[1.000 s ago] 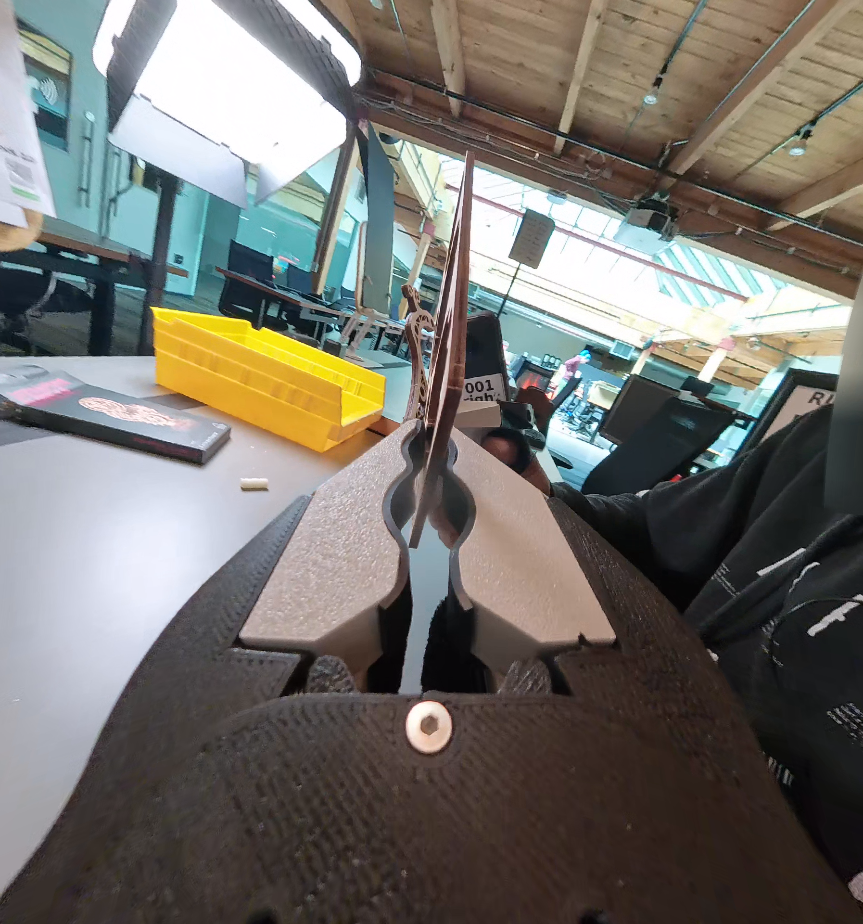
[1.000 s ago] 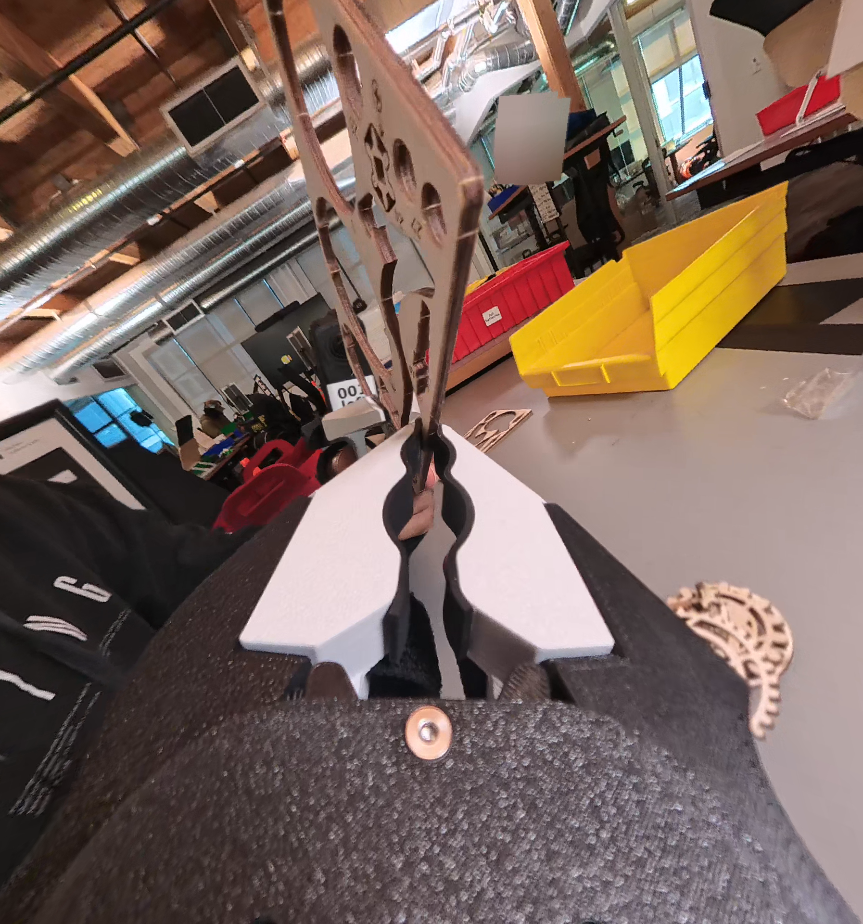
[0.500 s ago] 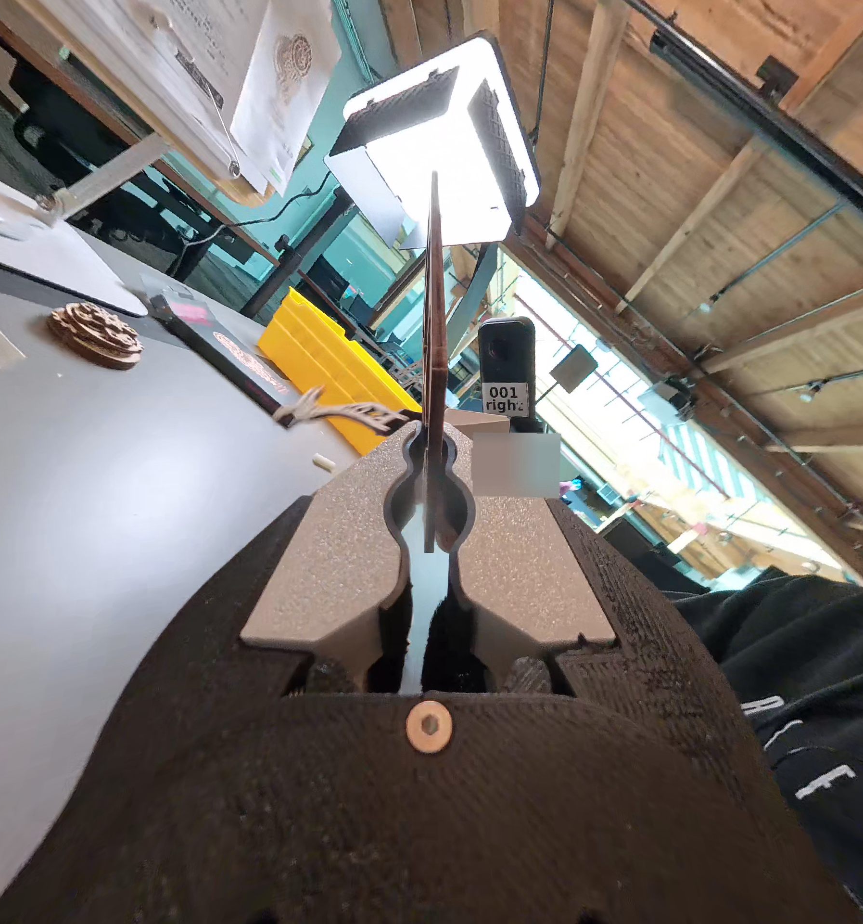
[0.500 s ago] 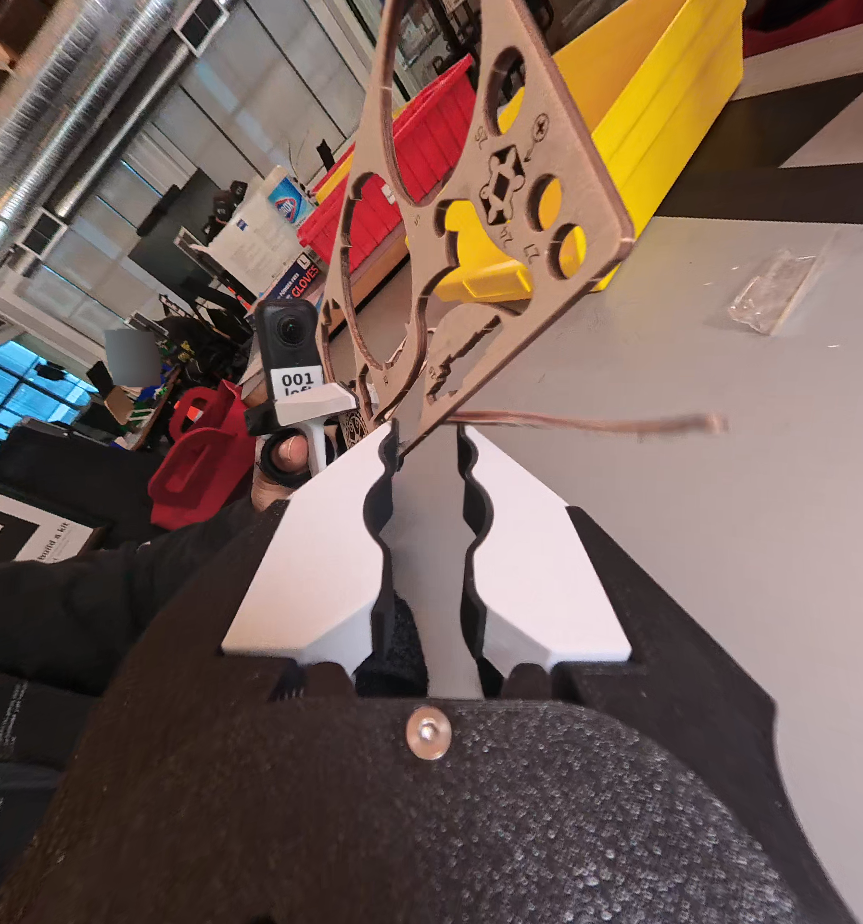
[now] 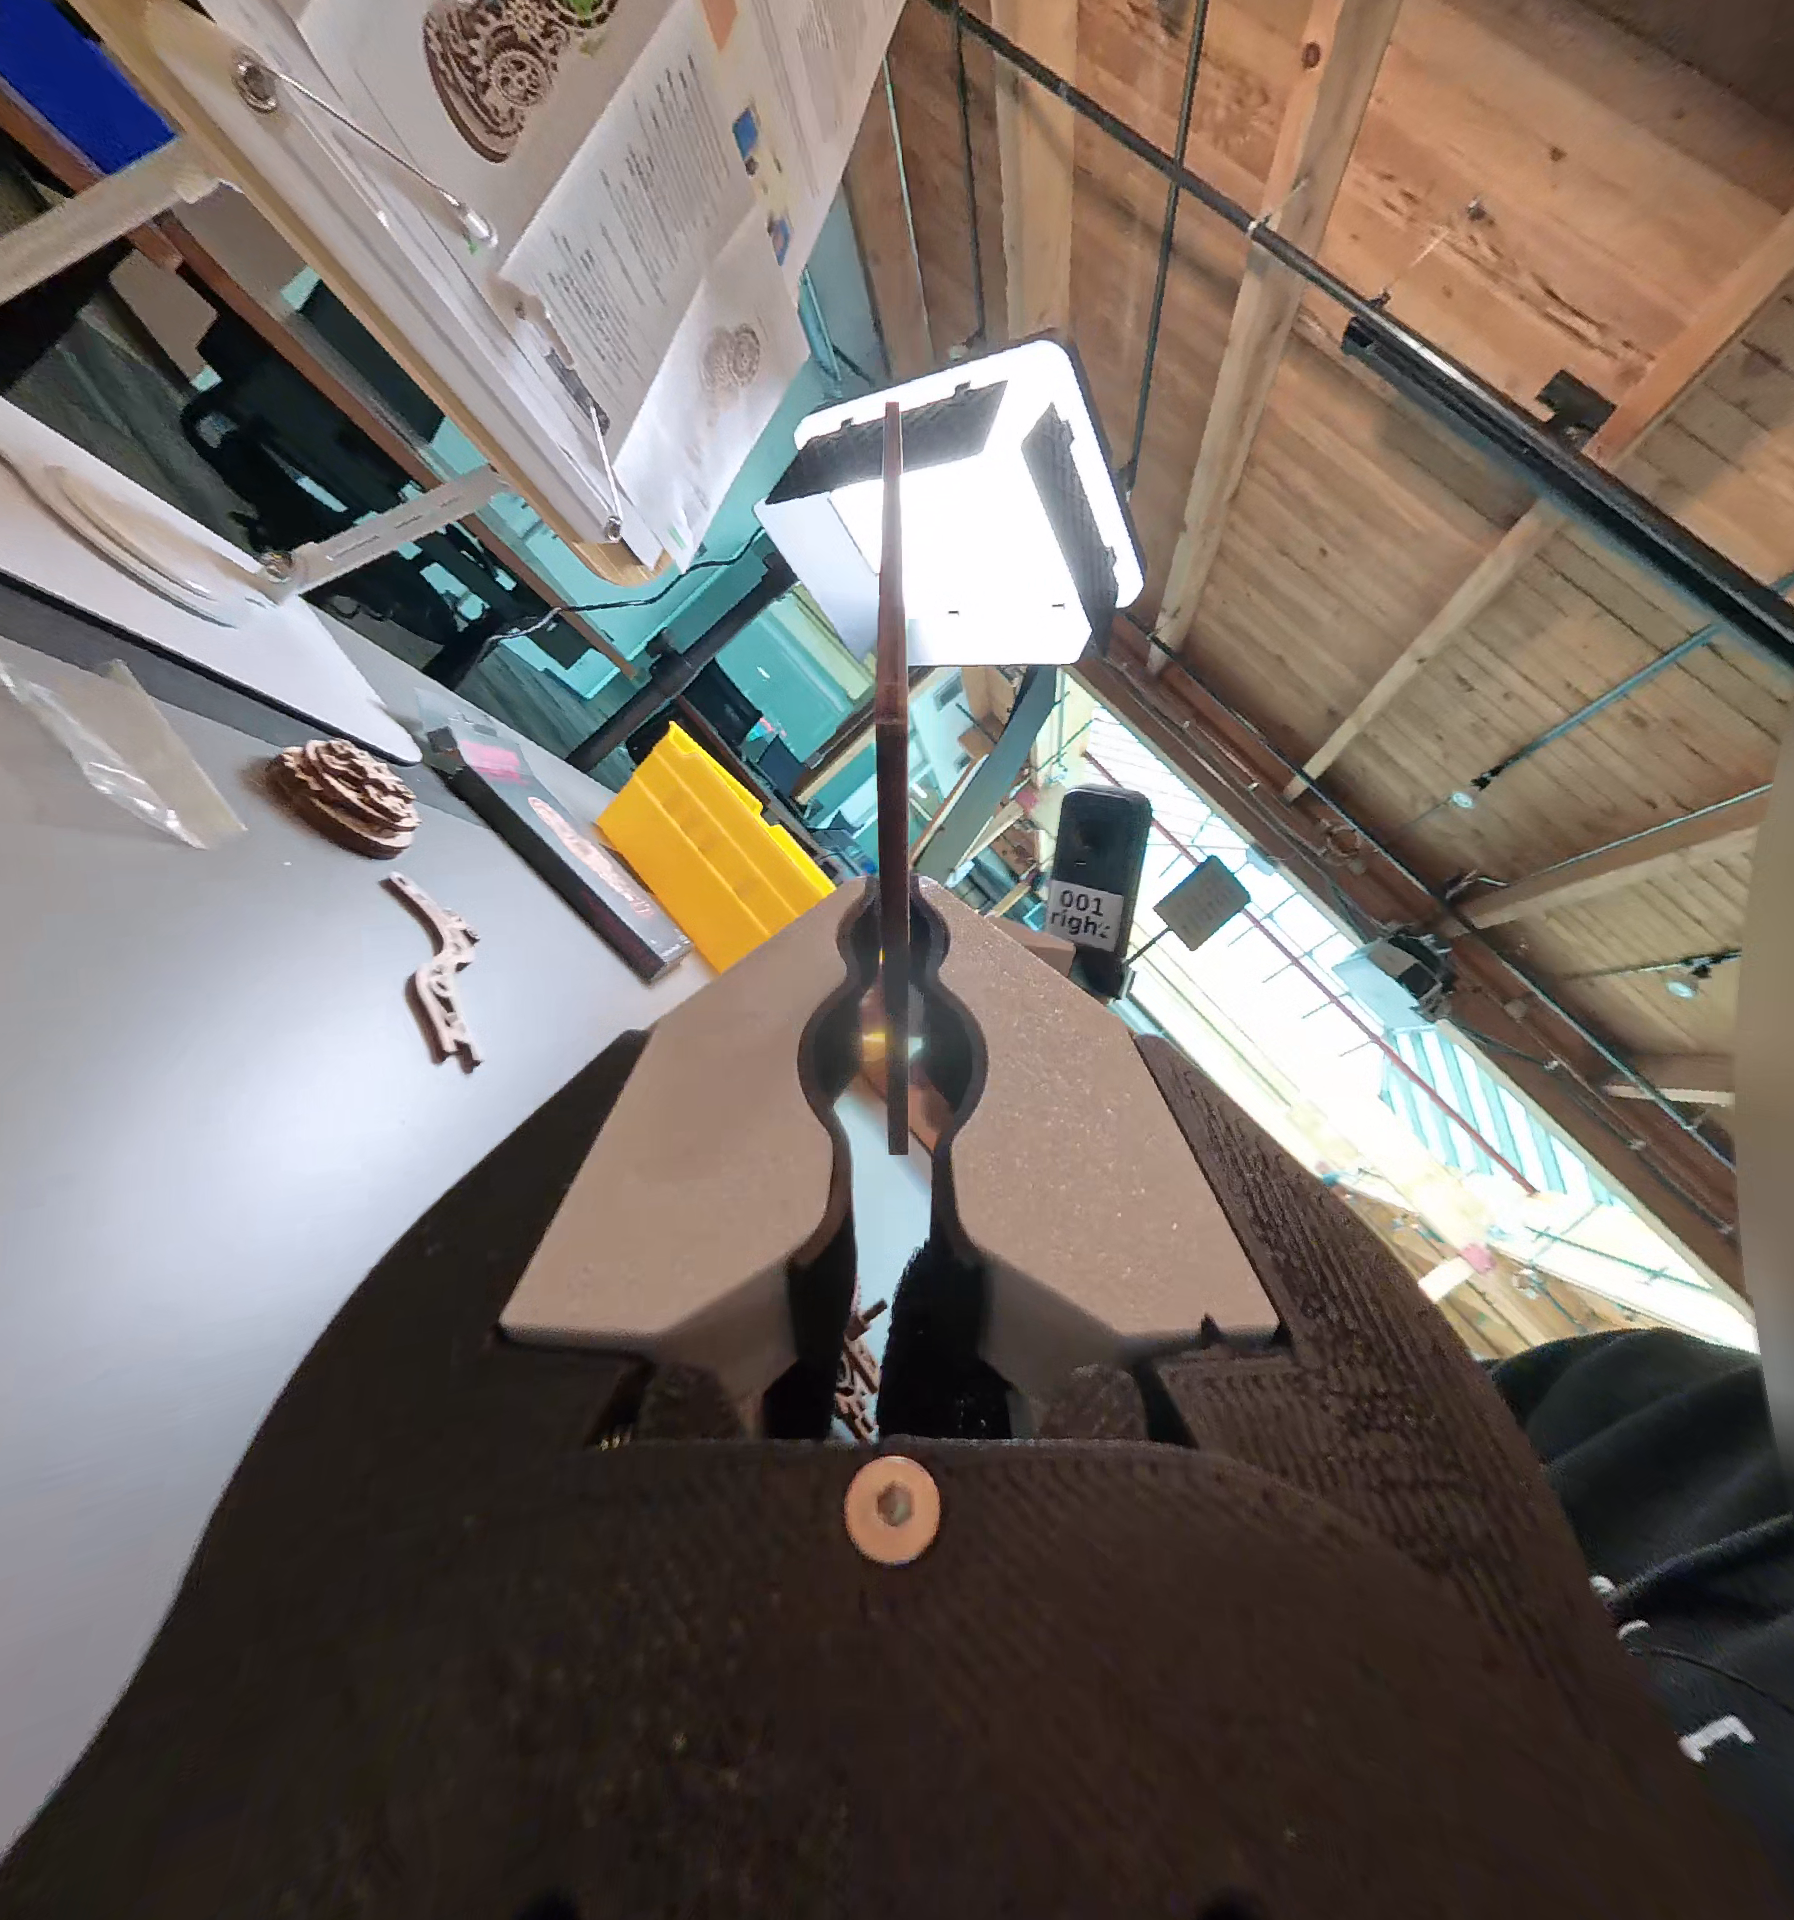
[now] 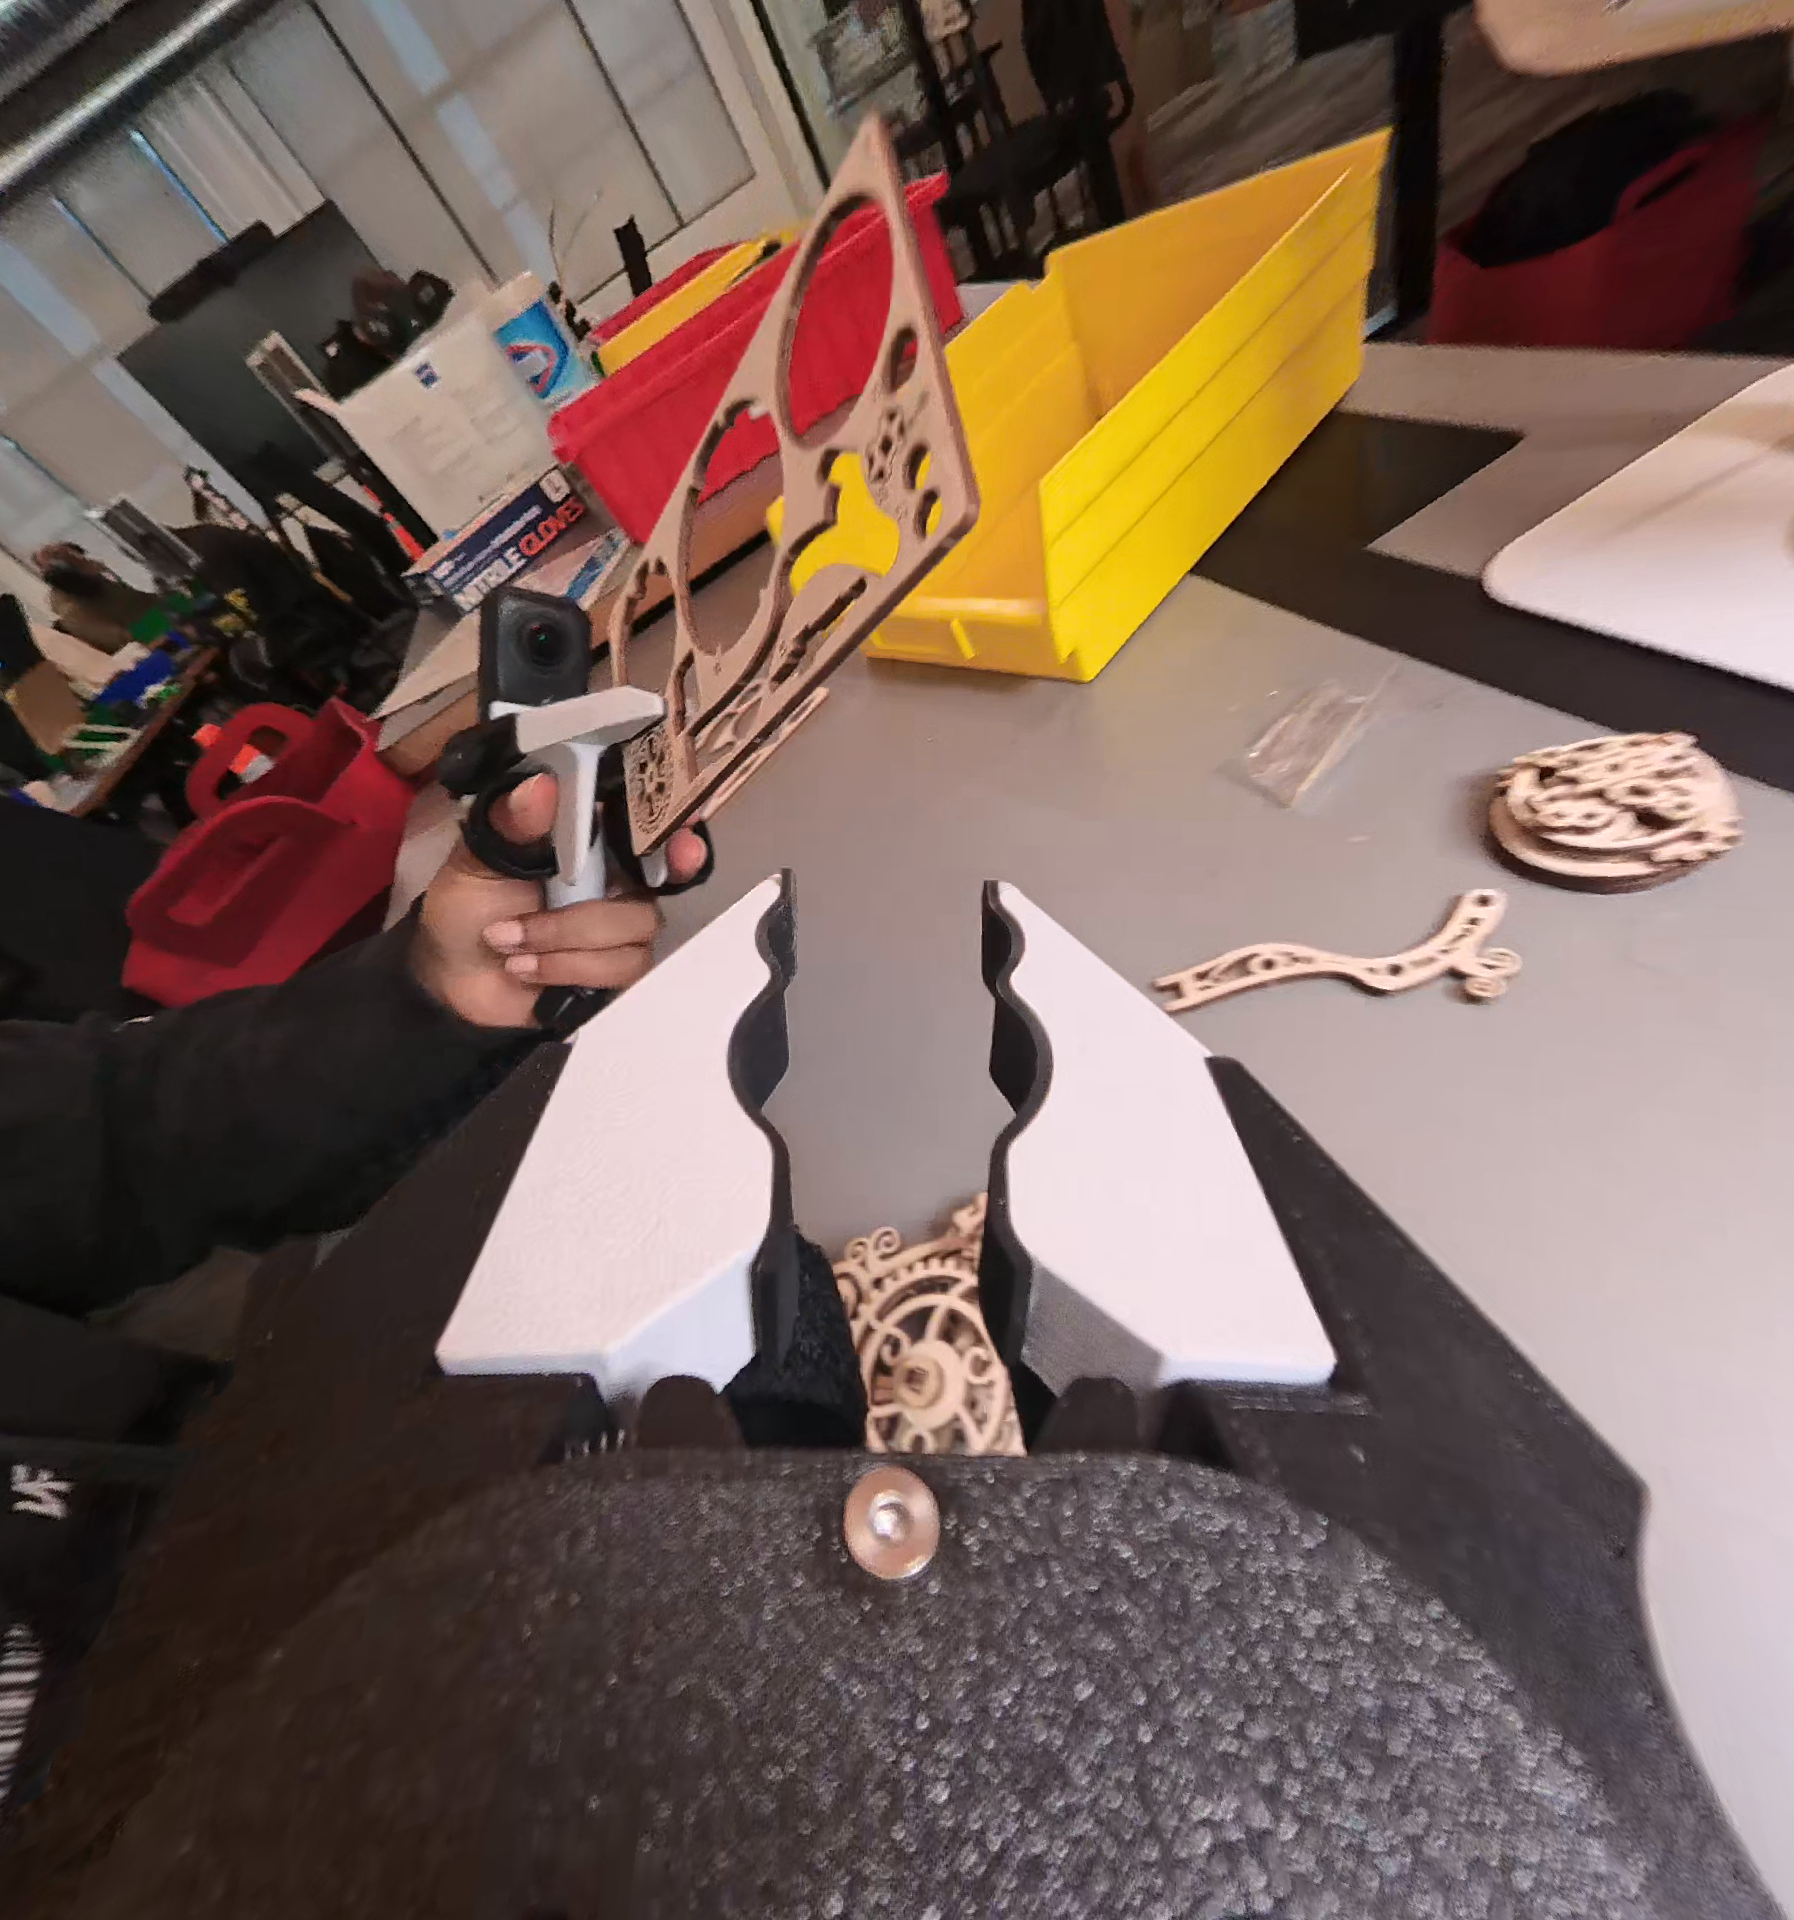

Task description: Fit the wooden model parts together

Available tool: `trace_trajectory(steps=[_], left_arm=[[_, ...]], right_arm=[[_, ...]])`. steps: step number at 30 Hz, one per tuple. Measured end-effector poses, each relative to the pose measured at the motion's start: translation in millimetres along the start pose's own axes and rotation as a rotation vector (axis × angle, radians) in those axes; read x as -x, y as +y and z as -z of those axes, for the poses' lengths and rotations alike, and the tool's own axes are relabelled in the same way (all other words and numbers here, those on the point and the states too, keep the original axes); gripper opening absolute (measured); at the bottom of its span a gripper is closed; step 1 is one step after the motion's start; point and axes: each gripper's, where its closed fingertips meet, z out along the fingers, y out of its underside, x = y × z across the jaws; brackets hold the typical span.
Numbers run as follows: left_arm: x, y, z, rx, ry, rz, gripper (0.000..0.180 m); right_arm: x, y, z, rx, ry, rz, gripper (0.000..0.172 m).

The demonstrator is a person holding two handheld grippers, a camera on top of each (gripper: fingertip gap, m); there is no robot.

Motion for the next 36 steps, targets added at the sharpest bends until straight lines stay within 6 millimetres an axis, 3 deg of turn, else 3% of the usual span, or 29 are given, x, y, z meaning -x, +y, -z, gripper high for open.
trace_trajectory(steps=[4,9,15,17,18,23,27,31,33,36], left_arm=[[8.6,7.7,-1.3,0.063,-0.053,-0.047,0.001],[8.5,26.1,-5.5,0.183,-0.044,-0.064,0.002],[-5.8,50.3,-10.7,0.31,0.048,-0.044,0.001],[-10.3,55.4,-11.6,0.335,0.072,-0.043,0.001],[-9.7,55.5,-11.8,0.335,0.066,-0.046,0.001],[-13.3,38.3,-10.4,0.239,0.099,-0.026,0.001],[-18.5,24.9,-9.5,0.162,0.122,-0.057,0.024],[-20.8,36.1,-13.6,0.205,0.12,-0.093,0.036],[-25.2,45.7,-16.9,0.232,0.144,-0.095,0.038],[-36.7,45.0,-19.2,0.207,0.188,-0.114,0.036]], right_arm=[[-15.1,-9.1,13.2,-0.053,0.036,0.014,0.033],[-23.7,-6.7,13.5,-0.066,0.046,0.044,0.034],[-11.4,-6.1,11.1,-0.081,-0.058,0.004,0.035],[-4.8,-5.3,10.4,-0.087,-0.116,-0.032,0.024],[-1.0,-4.6,10.7,-0.088,-0.149,-0.051,0.011],[13.6,-18.7,16.2,-0.19,-0.292,-0.174,0.003],[12.5,-37.6,27.9,-0.334,-0.359,-0.287,0.002],[9.8,-53.2,40.2,-0.472,-0.428,-0.401,0.001],[10.5,-55.3,40.3,-0.509,-0.434,-0.418,0.002],[13.2,-53.9,35.3,-0.539,-0.415,-0.417,0.002]])
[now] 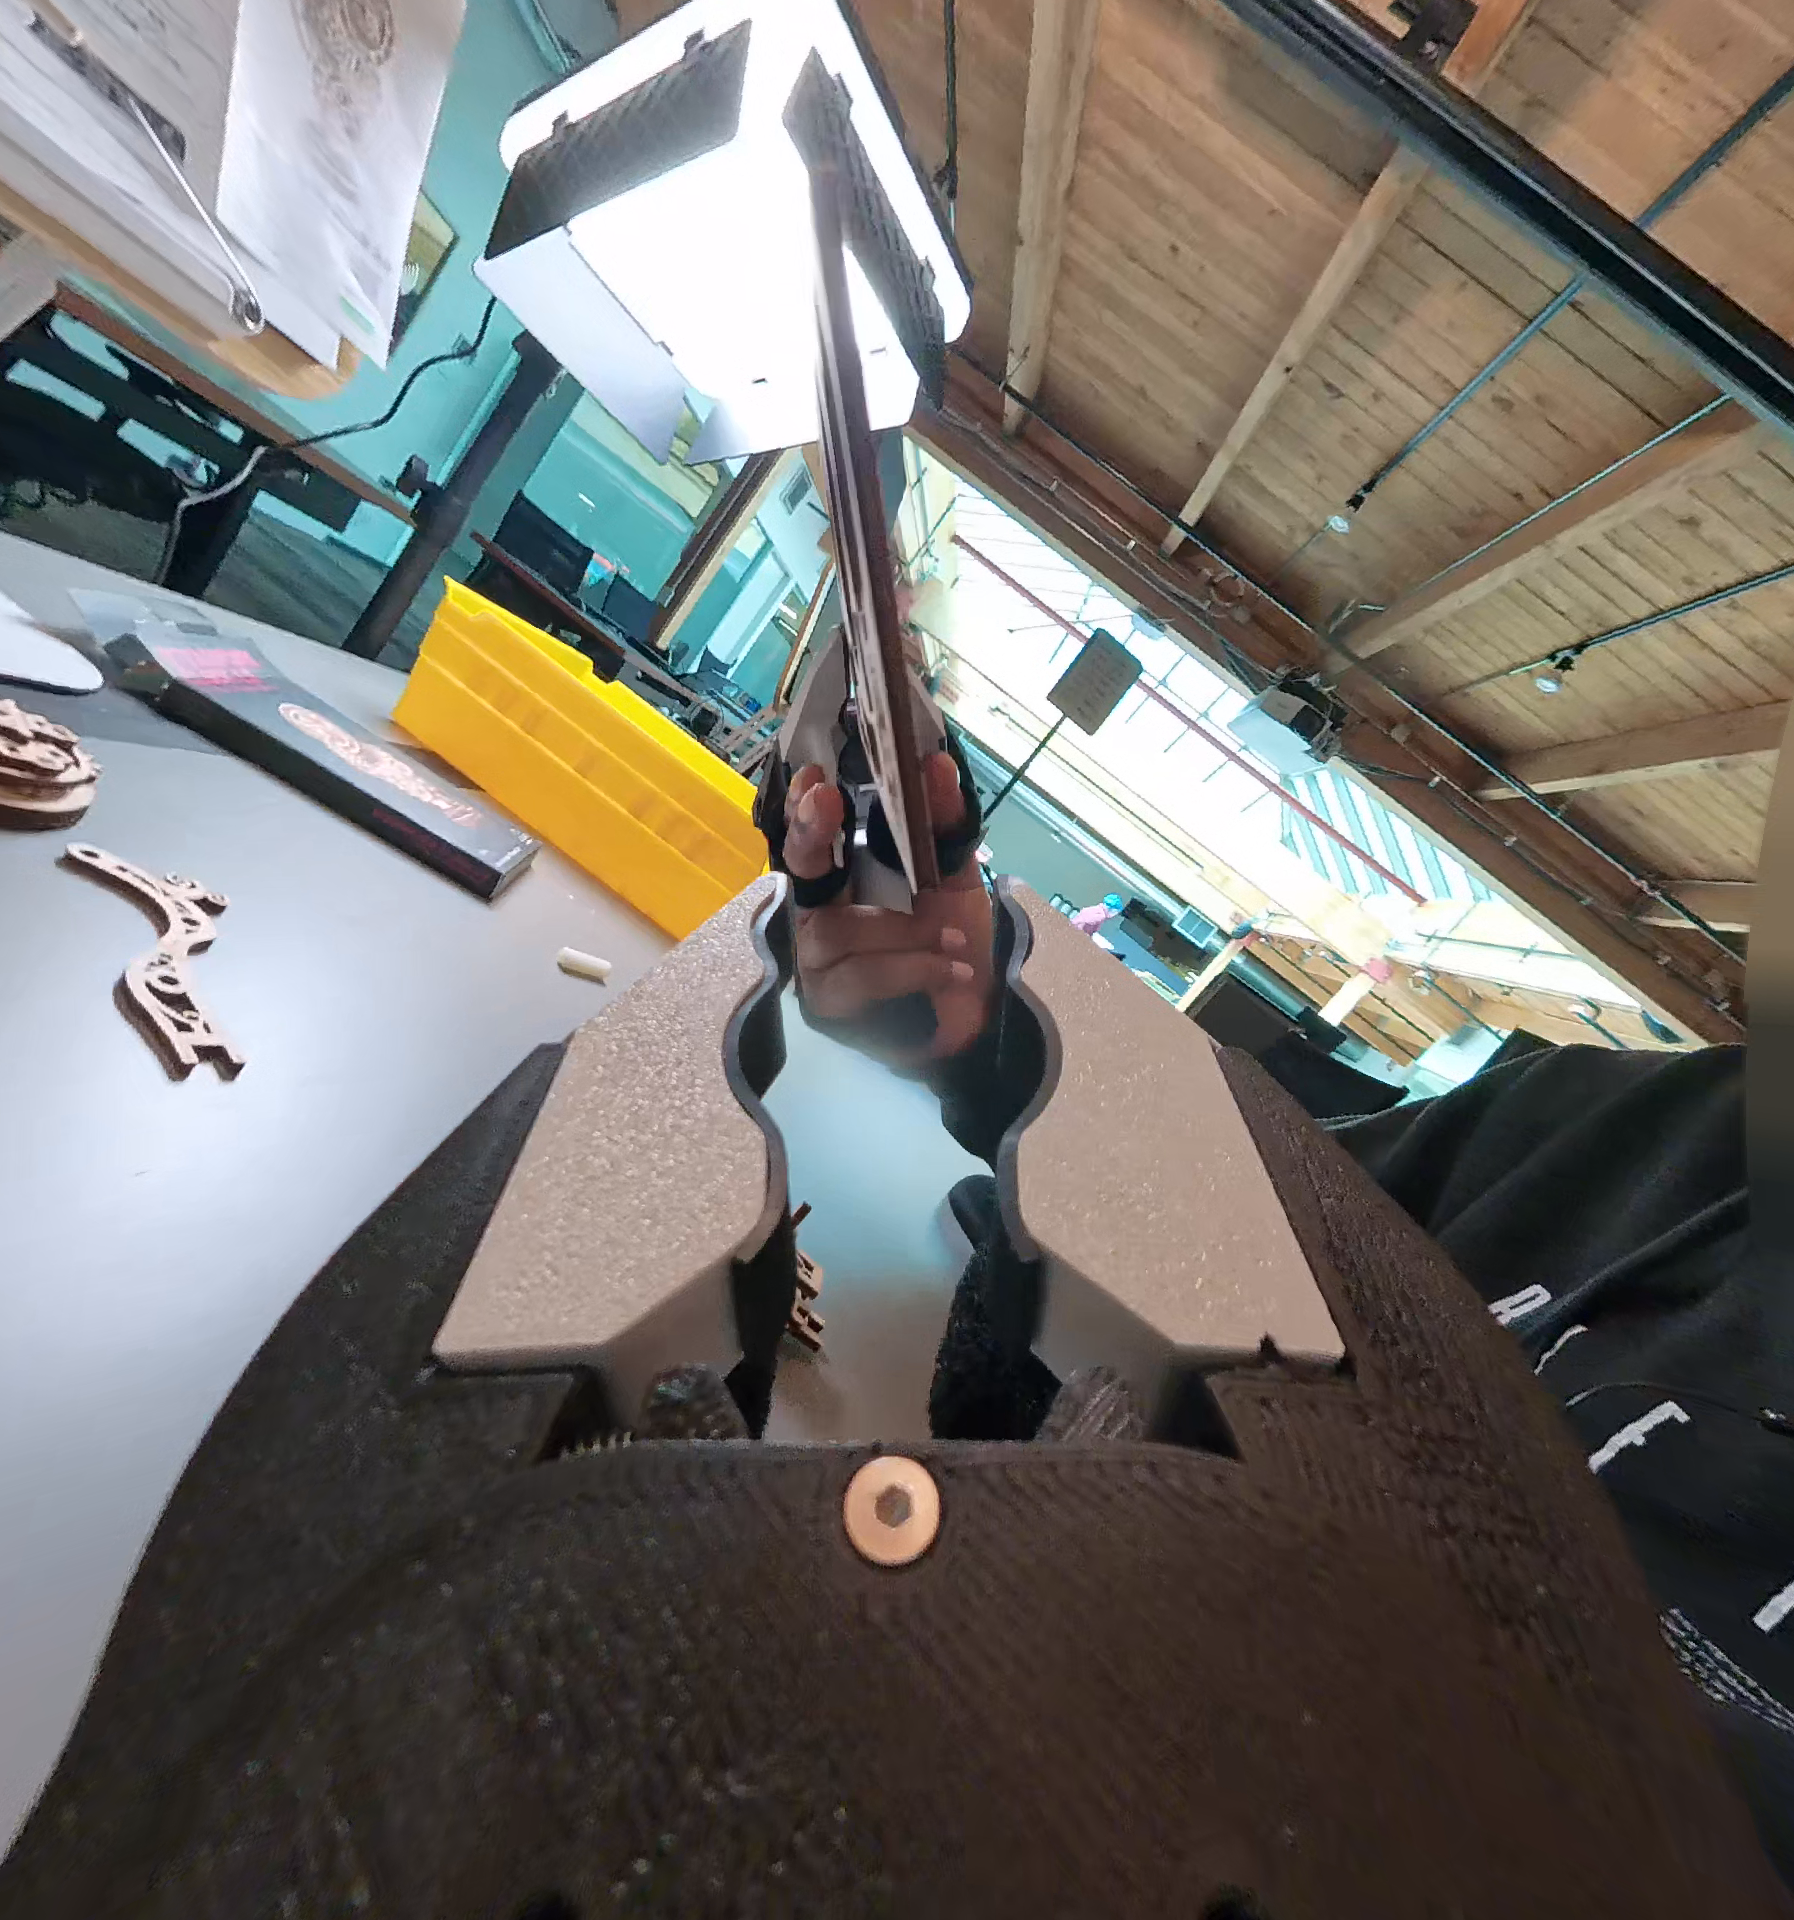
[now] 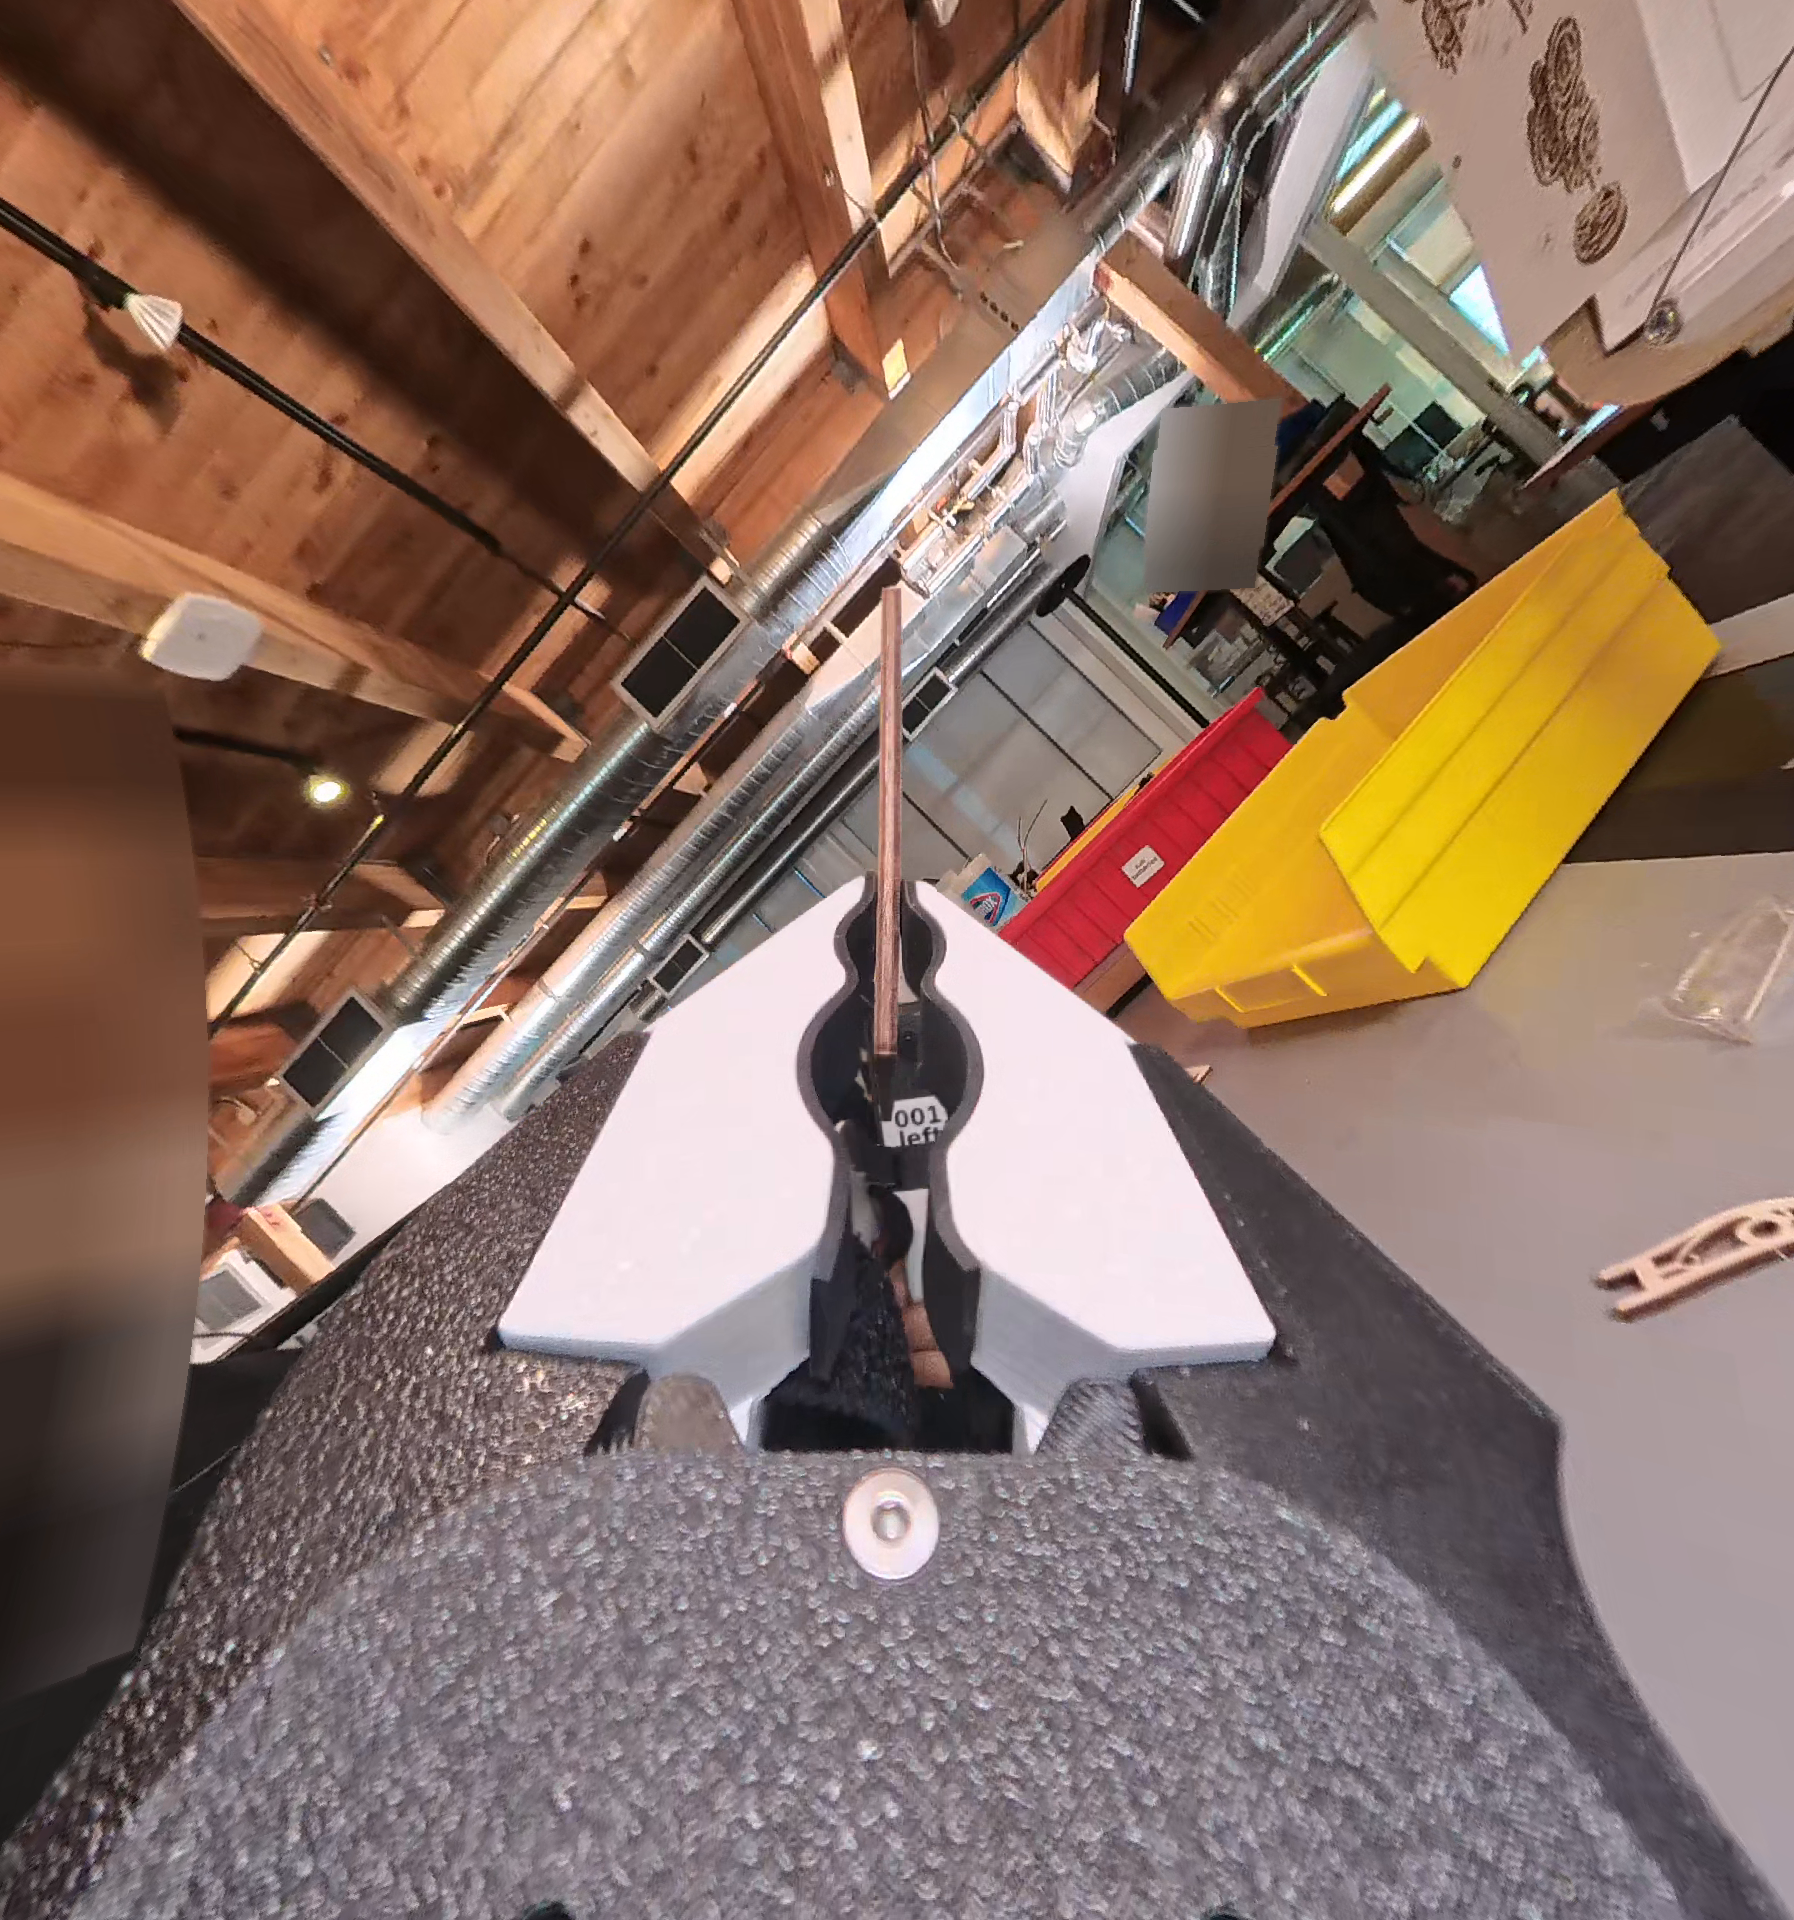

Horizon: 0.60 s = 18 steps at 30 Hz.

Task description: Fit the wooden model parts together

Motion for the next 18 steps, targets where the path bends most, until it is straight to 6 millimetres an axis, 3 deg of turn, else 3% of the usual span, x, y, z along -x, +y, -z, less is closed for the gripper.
trace_trajectory(steps=[3,6,12,18], left_arm=[[-0.2,-4.6,2.3,-0.015,-0.022,-0.042,0.025],[1.0,-20.7,11.3,-0.094,-0.044,-0.068,0.004],[5.0,-34.2,22.9,-0.091,-0.054,-0.045,0.001],[-3.6,-31.0,25.7,-0.006,0.005,-0.024,0.001]], right_arm=[[0.1,6.3,-4.5,-0.018,0.008,0.001,0.002],[-3.6,24.9,-11.1,0.052,0.044,0.056,0.002],[-2.7,40.0,-13.6,0.182,0.064,0.168,0.003],[7.9,20.7,1.2,0.296,0.083,0.367,0.026]])
